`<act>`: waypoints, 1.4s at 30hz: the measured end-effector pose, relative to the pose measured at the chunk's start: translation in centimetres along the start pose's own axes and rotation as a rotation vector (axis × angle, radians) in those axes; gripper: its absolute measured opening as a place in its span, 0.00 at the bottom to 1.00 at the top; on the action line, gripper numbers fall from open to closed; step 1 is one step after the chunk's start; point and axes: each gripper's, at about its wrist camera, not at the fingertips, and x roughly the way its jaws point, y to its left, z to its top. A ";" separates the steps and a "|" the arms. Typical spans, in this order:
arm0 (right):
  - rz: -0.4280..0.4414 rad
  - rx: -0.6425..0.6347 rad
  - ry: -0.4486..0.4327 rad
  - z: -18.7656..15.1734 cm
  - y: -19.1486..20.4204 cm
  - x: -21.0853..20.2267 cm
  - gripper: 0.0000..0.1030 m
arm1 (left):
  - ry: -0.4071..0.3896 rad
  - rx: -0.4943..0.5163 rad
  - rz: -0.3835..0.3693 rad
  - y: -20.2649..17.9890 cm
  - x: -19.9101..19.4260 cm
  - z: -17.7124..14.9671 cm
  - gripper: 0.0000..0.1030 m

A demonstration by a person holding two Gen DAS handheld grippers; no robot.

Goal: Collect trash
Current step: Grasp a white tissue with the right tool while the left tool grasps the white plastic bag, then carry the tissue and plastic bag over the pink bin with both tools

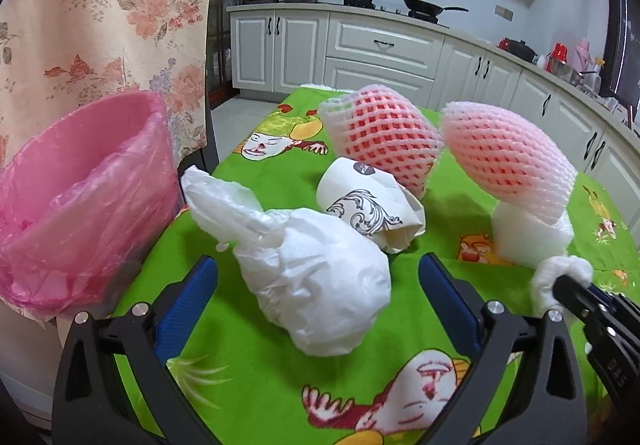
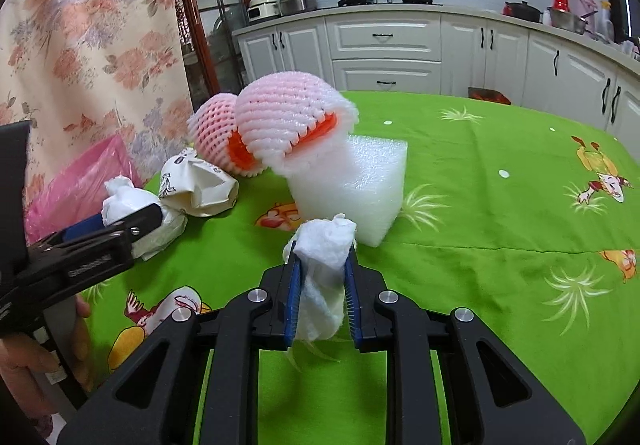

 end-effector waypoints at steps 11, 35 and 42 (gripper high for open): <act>-0.008 -0.042 -0.020 0.0 0.9 -0.3 0.20 | 0.020 -0.001 0.021 -0.1 0.9 -0.1 0.52; -0.010 -0.069 -0.067 -0.3 1.6 -1.4 0.20 | -0.095 0.060 -0.033 0.0 -6.2 -4.3 0.39; 0.013 -0.089 -0.056 -1.3 2.8 -2.4 0.20 | -0.136 0.097 -0.039 -0.1 -7.8 -4.8 0.39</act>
